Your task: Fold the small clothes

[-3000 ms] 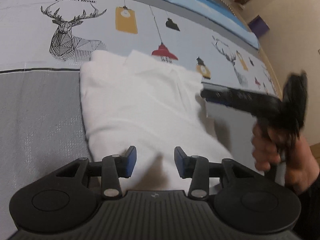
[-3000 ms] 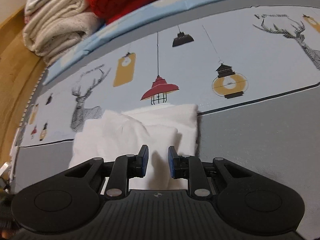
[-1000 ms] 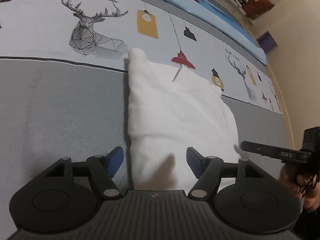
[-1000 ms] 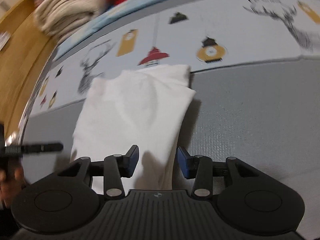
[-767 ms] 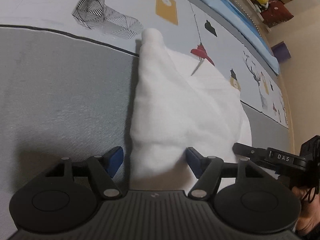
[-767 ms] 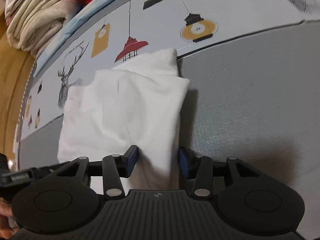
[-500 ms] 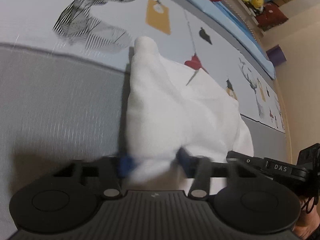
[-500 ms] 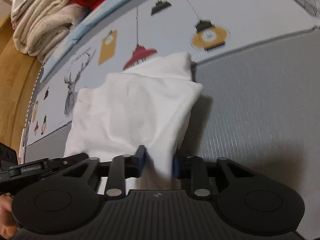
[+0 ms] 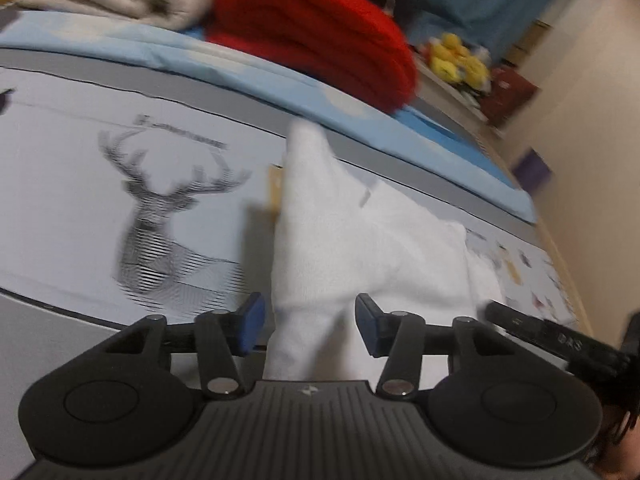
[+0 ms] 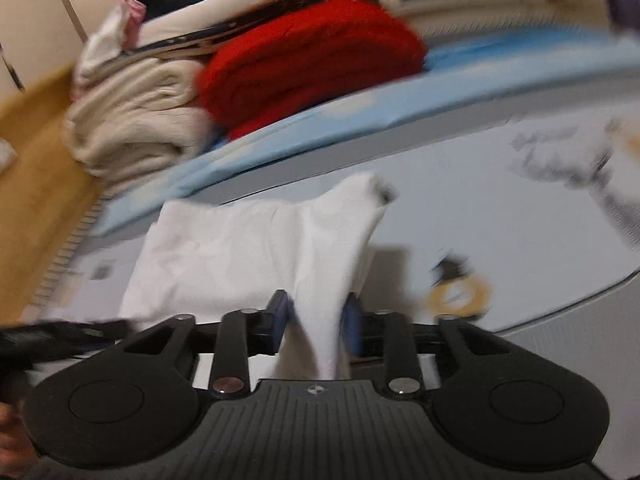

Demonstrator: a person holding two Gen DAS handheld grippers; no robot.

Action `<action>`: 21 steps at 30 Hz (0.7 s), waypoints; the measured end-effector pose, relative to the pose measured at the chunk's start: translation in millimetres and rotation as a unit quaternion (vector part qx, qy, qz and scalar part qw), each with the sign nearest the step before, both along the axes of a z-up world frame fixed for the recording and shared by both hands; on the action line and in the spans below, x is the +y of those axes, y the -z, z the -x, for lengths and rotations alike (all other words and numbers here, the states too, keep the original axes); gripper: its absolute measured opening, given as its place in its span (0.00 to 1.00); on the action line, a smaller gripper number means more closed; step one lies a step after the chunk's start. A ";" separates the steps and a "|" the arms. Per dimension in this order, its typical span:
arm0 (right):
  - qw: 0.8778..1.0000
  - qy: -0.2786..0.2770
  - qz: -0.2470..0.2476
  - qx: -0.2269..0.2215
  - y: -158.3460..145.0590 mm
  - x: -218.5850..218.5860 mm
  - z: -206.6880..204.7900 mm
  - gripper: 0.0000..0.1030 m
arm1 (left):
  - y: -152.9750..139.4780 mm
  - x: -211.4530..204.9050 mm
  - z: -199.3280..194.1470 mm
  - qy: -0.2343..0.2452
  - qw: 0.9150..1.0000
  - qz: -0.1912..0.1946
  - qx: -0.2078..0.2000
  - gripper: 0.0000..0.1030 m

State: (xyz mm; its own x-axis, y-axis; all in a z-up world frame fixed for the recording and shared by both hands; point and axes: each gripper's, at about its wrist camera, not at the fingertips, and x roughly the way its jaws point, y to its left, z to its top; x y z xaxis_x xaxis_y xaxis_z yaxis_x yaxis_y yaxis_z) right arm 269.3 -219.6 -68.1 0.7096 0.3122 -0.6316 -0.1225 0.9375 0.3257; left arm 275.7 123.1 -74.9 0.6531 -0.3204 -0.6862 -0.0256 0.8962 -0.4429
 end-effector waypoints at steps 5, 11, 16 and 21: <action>0.996 0.006 -0.027 0.079 14.5 -20.3 -4.1 0.40 | 24.9 11.5 -3.5 0.022 0.995 0.041 0.091 0.54; 0.985 -0.049 0.019 0.163 43.4 -10.8 -0.7 0.40 | 51.9 -1.6 -3.7 0.050 0.989 0.004 0.142 0.54; 0.986 -0.058 0.000 0.153 43.5 -6.6 -1.1 0.06 | 62.8 -10.9 -0.3 0.055 0.987 -0.007 0.149 0.45; 0.989 -0.053 -0.008 0.136 31.7 -15.2 3.9 0.03 | 59.5 -13.7 3.4 0.063 0.988 -0.010 0.142 0.22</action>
State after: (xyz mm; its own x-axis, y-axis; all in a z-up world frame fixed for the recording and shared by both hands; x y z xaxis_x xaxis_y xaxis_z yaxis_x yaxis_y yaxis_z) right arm 265.4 -234.7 -99.8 0.4767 0.3877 -0.7890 -0.1260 0.9184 0.3752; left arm 272.2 109.4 -134.4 0.3898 -0.3723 -0.8423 -0.0333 0.9083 -0.4169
